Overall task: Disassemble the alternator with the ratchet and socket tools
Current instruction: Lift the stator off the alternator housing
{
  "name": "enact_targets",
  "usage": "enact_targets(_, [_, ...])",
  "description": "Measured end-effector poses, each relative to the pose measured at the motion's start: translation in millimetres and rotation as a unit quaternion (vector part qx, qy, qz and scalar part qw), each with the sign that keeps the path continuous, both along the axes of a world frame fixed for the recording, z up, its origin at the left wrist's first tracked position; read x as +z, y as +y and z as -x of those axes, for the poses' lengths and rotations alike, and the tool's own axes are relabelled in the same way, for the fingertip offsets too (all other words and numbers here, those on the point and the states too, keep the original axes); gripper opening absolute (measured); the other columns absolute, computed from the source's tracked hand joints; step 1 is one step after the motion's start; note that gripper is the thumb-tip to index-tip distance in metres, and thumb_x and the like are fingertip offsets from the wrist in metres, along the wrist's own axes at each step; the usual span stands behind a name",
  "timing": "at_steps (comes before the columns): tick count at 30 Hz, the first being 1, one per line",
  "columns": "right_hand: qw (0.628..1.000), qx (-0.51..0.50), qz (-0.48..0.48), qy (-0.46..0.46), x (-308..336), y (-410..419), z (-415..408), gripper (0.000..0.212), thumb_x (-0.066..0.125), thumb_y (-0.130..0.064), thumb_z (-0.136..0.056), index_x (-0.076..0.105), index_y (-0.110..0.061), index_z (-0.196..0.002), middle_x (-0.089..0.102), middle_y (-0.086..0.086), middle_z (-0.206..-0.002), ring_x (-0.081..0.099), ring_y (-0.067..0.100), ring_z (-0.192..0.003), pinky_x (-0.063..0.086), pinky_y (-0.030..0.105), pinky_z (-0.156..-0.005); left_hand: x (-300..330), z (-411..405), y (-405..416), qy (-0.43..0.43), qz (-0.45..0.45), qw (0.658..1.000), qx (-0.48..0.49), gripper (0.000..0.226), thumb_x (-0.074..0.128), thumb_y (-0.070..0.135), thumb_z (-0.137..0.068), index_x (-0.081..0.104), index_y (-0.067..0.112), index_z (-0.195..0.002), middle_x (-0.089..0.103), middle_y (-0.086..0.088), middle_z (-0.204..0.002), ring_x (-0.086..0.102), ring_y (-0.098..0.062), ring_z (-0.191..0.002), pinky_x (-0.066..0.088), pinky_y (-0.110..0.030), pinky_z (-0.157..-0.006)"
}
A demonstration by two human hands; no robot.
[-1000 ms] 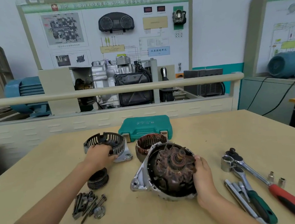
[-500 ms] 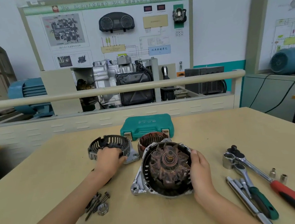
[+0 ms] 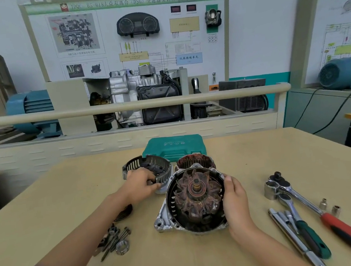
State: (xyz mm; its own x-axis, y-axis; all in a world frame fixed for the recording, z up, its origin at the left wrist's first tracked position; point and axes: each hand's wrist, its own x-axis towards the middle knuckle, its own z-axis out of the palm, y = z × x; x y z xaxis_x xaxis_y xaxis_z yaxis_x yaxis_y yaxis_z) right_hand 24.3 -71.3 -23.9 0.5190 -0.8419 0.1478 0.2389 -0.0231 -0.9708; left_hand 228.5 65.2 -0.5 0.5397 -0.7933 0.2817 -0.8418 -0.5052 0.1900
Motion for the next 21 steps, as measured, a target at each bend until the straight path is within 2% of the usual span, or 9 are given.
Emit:
enact_targets(2, [1.000,0.002,0.001,0.004,-0.2,-0.4,0.2,0.033,0.030,-0.026,-0.102,0.058,-0.013,-0.114,0.063,-0.002,-0.103,0.057,0.011,-0.098,0.044,0.027,-0.082,5.6,-6.5,2.7,0.026,-0.010,0.999,-0.035,0.032,0.062,0.033,-0.088,0.062,0.005,-0.071,0.061,-0.008,-0.085,0.054,-0.021,-0.094,0.037,-0.032,-0.086])
enact_targets(5, [1.000,0.000,0.005,0.006,-0.2,-0.1,-0.9,0.032,0.030,-0.026,-0.102,0.058,-0.015,-0.113,0.062,-0.003,-0.103,0.056,0.011,-0.098,0.043,0.028,-0.083,8.8,-13.8,13.1,0.068,-0.007,0.997,-0.047,0.007,0.065,0.029,-0.086,0.068,0.023,-0.089,0.059,0.005,-0.116,0.035,-0.014,-0.126,0.021,-0.033,-0.107])
enact_targets(8, [1.000,0.004,0.003,0.004,-0.3,-0.6,-1.1,0.031,0.030,-0.027,-0.102,0.057,-0.016,-0.112,0.062,-0.002,-0.104,0.057,0.012,-0.099,0.043,0.028,-0.082,6.2,-18.1,21.5,0.059,-0.037,0.997,-0.038,0.012,0.064,0.030,-0.087,0.059,0.035,-0.098,0.043,0.012,-0.123,0.019,-0.007,-0.131,0.004,-0.031,-0.108])
enact_targets(10, [1.000,0.008,0.002,0.006,-0.4,-0.3,-0.7,0.031,0.030,-0.027,-0.102,0.057,-0.017,-0.112,0.061,-0.003,-0.103,0.056,0.011,-0.099,0.043,0.028,-0.083,5.9,-22.1,27.4,0.025,-0.073,0.996,-0.040,0.016,0.061,0.032,-0.088,0.056,0.038,-0.102,0.043,0.013,-0.128,0.014,-0.007,-0.132,-0.001,-0.034,-0.109])
enact_targets(13, [1.000,0.004,0.003,0.009,-0.2,0.0,-0.9,0.029,0.030,-0.027,-0.102,0.057,-0.018,-0.109,0.060,-0.005,-0.101,0.056,0.010,-0.098,0.043,0.028,-0.084,9.1,-27.7,32.9,-0.007,-0.123,0.991,-0.054,0.018,0.059,0.032,-0.090,0.058,0.029,-0.108,0.047,0.017,-0.123,0.022,-0.007,-0.128,0.008,-0.036,-0.108])
enact_targets(15, [1.000,-0.002,0.004,0.008,0.5,0.4,-0.7,0.029,0.030,-0.025,-0.102,0.057,-0.017,-0.108,0.060,-0.004,-0.100,0.056,0.010,-0.096,0.043,0.028,-0.083,13.5,-29.4,35.1,-0.015,-0.129,0.989,-0.069,0.023,0.058,0.026,-0.091,0.059,0.018,-0.113,0.051,0.004,-0.122,0.040,-0.014,-0.121,0.028,-0.033,-0.103])
enact_targets(17, [1.000,-0.004,0.002,0.006,0.4,0.8,-1.3,0.028,0.030,-0.025,-0.102,0.057,-0.018,-0.106,0.061,-0.003,-0.101,0.056,0.010,-0.095,0.043,0.029,-0.083,17.9,-27.7,36.1,-0.023,-0.119,0.989,-0.086,0.023,0.059,0.019,-0.091,0.060,0.011,-0.112,0.053,-0.005,-0.119,0.051,-0.022,-0.112,0.039,-0.032,-0.094])
enact_targets(19, [1.000,-0.006,-0.004,0.009,-0.7,0.9,-1.0,0.026,0.031,-0.026,-0.102,0.057,-0.022,-0.101,0.061,-0.002,-0.101,0.056,0.011,-0.096,0.043,0.030,-0.086,17.4,-25.7,35.8,-0.052,-0.125,0.988,-0.080,0.026,0.059,0.019,-0.091,0.060,0.012,-0.116,0.052,-0.005,-0.125,0.050,-0.022,-0.116,0.039,-0.030,-0.094])
enact_targets(21, [0.999,0.010,-0.036,0.017,-1.0,-0.3,-1.7,0.025,0.033,-0.028,-0.101,0.057,-0.022,-0.103,0.061,0.000,-0.105,0.056,0.014,-0.098,0.044,0.032,-0.090,16.4,-23.0,35.3,-0.118,-0.160,0.979,-0.037,0.035,0.055,0.026,-0.093,0.055,0.023,-0.127,0.044,0.000,-0.139,0.042,-0.017,-0.128,0.034,-0.028,-0.102])
